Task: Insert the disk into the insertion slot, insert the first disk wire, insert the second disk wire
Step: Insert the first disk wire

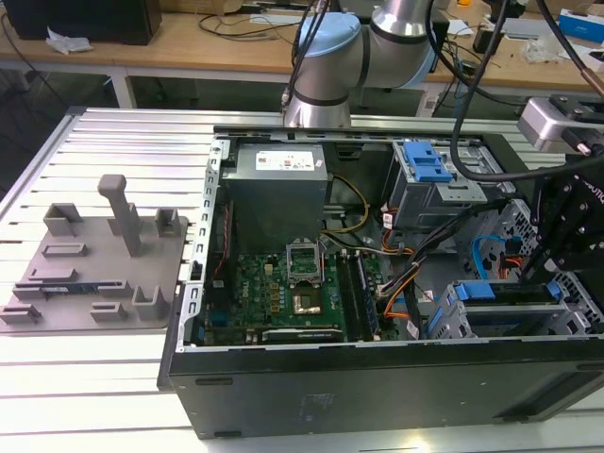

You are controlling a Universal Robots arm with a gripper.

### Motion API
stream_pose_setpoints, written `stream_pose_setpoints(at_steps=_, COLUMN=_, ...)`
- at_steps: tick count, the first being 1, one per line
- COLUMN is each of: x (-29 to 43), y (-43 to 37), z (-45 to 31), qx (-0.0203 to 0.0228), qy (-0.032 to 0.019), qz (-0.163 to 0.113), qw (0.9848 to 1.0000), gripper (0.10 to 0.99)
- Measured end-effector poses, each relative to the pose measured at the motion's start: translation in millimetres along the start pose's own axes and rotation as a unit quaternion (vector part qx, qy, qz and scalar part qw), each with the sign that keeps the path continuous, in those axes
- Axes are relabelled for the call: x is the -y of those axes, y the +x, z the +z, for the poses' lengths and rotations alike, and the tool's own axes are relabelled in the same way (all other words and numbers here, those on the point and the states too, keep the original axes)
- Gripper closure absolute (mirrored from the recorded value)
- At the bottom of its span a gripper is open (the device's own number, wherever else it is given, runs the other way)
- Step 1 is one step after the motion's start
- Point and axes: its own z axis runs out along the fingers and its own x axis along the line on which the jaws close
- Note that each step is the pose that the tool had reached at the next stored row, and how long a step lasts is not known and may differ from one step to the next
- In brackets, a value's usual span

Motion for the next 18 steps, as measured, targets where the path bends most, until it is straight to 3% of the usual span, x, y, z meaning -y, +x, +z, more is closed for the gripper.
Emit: stream_pose_setpoints(at_steps=18, x=0.1, y=-0.3, z=3.3, qx=0.0, qy=0.0, qz=0.0, qw=1.0, gripper=0.922)
